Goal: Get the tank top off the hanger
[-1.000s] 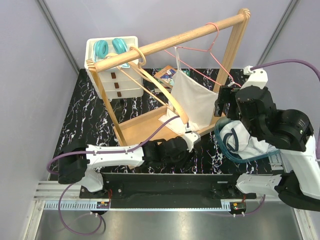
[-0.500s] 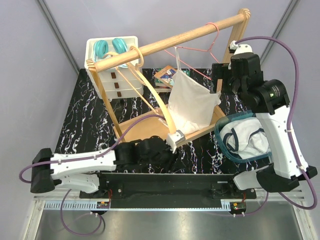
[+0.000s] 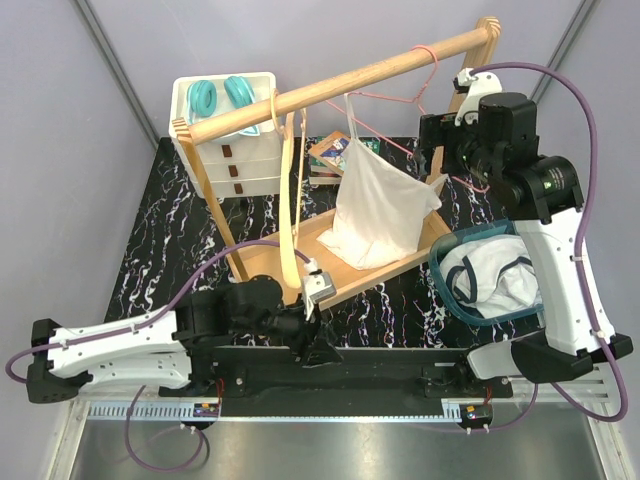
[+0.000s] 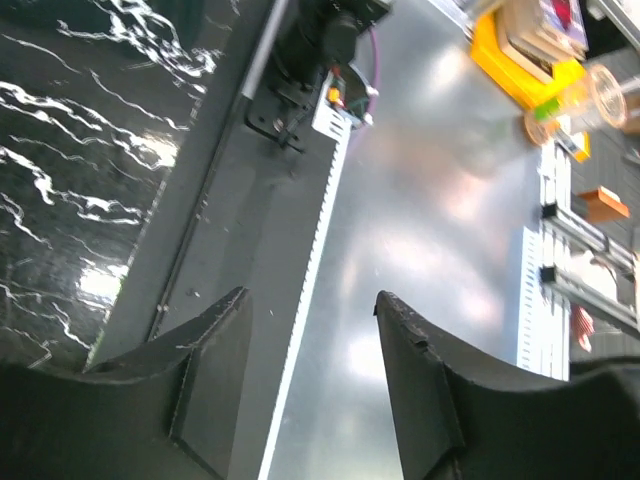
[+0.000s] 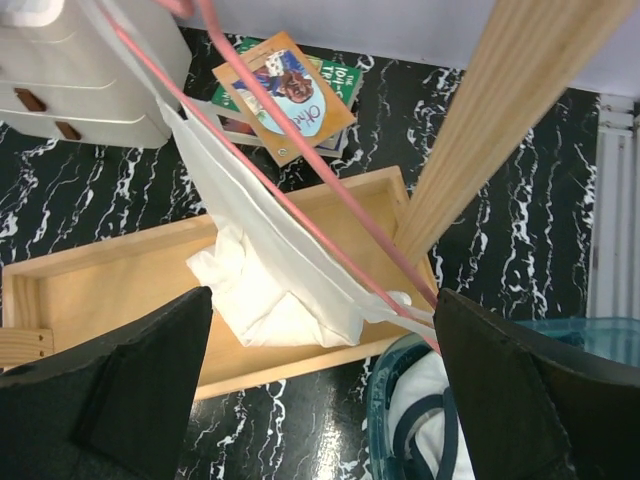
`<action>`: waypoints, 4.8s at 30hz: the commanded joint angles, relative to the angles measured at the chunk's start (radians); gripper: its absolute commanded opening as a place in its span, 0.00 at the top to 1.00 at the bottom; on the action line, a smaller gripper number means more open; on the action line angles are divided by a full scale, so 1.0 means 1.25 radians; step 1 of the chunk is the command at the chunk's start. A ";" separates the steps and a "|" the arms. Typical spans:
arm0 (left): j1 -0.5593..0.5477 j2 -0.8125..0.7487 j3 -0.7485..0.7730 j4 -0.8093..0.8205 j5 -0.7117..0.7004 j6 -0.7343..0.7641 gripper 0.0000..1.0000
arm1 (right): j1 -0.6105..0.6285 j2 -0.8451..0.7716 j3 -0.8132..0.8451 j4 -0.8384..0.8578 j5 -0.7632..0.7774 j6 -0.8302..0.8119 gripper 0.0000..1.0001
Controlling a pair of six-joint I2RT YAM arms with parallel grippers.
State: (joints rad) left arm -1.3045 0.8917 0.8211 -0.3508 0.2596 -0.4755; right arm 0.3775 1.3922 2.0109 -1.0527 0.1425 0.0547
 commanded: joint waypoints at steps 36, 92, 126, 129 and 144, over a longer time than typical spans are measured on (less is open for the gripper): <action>0.004 -0.020 0.065 -0.018 -0.086 -0.117 0.13 | -0.001 -0.085 -0.001 -0.088 -0.262 0.132 0.00; 0.037 0.520 0.487 -0.011 0.109 -0.010 0.21 | 0.212 -0.170 -0.028 -0.265 -0.319 0.146 0.68; -0.144 0.481 0.391 -0.005 0.006 -0.081 0.30 | 0.212 -0.166 -0.005 -0.180 -0.331 0.329 0.82; -0.157 0.487 0.384 -0.005 0.002 -0.085 0.30 | 0.212 -0.159 0.022 -0.189 -0.310 0.330 0.72; -0.230 0.640 0.403 0.047 -0.004 -0.050 0.31 | 0.212 0.083 0.345 -0.288 -0.424 0.225 0.31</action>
State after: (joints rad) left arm -1.5898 1.6600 1.2819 -0.3557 0.2684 -0.5758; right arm 0.6373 1.4113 2.3421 -1.3441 -0.3389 0.3992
